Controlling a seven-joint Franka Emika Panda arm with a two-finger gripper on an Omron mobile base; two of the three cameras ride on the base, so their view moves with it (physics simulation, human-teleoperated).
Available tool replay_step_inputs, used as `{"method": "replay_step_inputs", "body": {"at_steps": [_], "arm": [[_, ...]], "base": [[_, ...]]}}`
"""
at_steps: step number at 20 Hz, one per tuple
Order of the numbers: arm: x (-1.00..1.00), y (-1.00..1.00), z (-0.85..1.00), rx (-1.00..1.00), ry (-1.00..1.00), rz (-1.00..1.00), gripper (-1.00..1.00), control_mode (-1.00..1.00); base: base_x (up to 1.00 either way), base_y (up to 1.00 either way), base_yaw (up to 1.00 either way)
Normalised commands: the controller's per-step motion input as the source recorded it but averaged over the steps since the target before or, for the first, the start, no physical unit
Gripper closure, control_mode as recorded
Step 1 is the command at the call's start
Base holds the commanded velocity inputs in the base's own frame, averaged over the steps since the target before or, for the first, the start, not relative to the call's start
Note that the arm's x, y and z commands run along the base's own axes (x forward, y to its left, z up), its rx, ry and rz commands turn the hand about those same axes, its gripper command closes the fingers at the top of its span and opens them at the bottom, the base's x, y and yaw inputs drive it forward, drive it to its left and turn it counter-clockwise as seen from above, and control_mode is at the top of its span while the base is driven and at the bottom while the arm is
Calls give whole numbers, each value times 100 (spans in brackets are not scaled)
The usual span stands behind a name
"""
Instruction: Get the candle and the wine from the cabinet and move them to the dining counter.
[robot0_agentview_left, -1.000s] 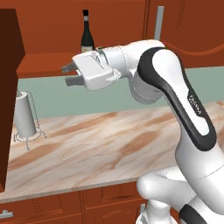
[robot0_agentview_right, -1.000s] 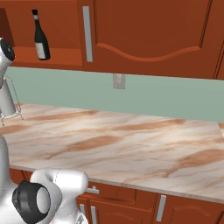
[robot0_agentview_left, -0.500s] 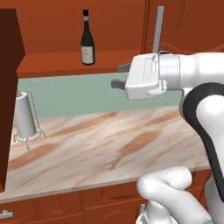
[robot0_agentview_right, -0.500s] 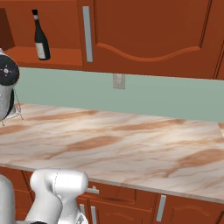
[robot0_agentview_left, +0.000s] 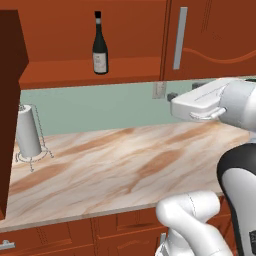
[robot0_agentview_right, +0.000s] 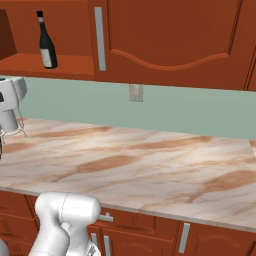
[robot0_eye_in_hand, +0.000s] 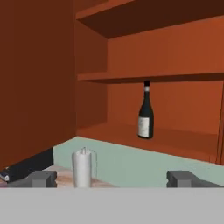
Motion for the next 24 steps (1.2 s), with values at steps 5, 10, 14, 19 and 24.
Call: {"method": "replay_step_inputs", "body": {"at_steps": [5, 10, 14, 19, 24], "arm": [[-3, -96, 0, 0, 0, -38, -100, -100], [0, -89, 3, 0, 0, -34, -100, -100], [0, -80, 16, 0, 0, -31, -100, -100], [10, -23, 2, 0, -1, -8, -100, -100], [36, 7, 0, 0, -11, 6, -100, -100]], "base": [[0, 0, 0], [0, 0, 0], [0, 0, 0], [0, 0, 0], [0, 0, 0]]}}
